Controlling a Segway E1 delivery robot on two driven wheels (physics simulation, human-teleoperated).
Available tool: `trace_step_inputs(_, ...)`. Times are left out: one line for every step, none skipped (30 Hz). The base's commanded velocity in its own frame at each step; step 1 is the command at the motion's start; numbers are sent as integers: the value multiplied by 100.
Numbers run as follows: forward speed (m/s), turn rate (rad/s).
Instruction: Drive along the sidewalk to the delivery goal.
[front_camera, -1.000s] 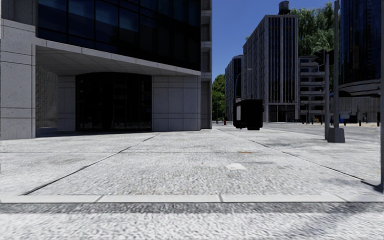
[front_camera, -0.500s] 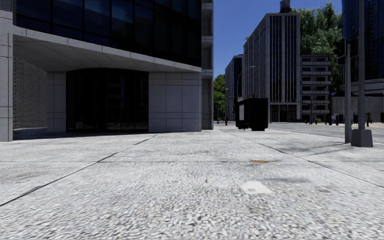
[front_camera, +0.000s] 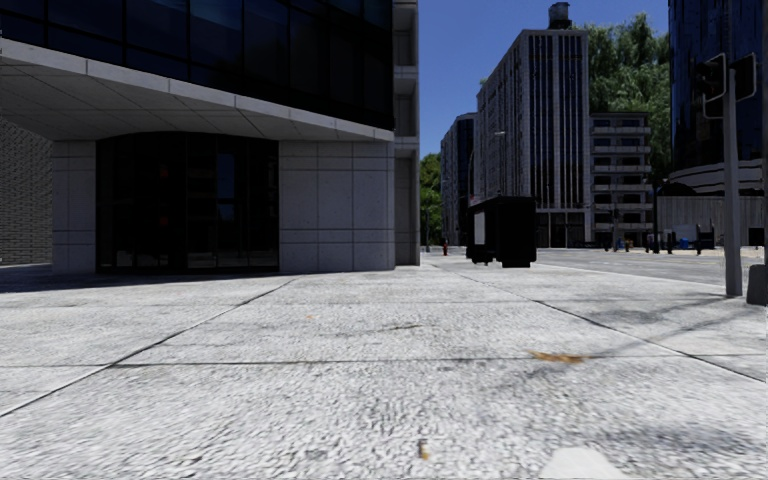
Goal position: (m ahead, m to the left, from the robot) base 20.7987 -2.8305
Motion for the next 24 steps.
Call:
trace_step_inputs(196,-62)
trace_step_inputs(196,-64)
trace_step_inputs(196,-64)
trace_step_inputs(196,-66)
trace_step_inputs(196,-67)
trace_step_inputs(196,-67)
trace_step_inputs(196,-68)
trace_step_inputs(196,-68)
trace_step_inputs(196,-68)
trace_step_inputs(196,-68)
trace_step_inputs(196,-68)
trace_step_inputs(196,-68)
trace_step_inputs(196,-68)
trace_step_inputs(196,-68)
trace_step_inputs(196,-68)
trace_step_inputs(196,-68)
trace_step_inputs(196,-68)
trace_step_inputs(196,-68)
trace_step_inputs(196,-67)
trace_step_inputs(196,-67)
trace_step_inputs(196,-67)
trace_step_inputs(196,-67)
trace_step_inputs(196,-64)
trace_step_inputs(196,-10)
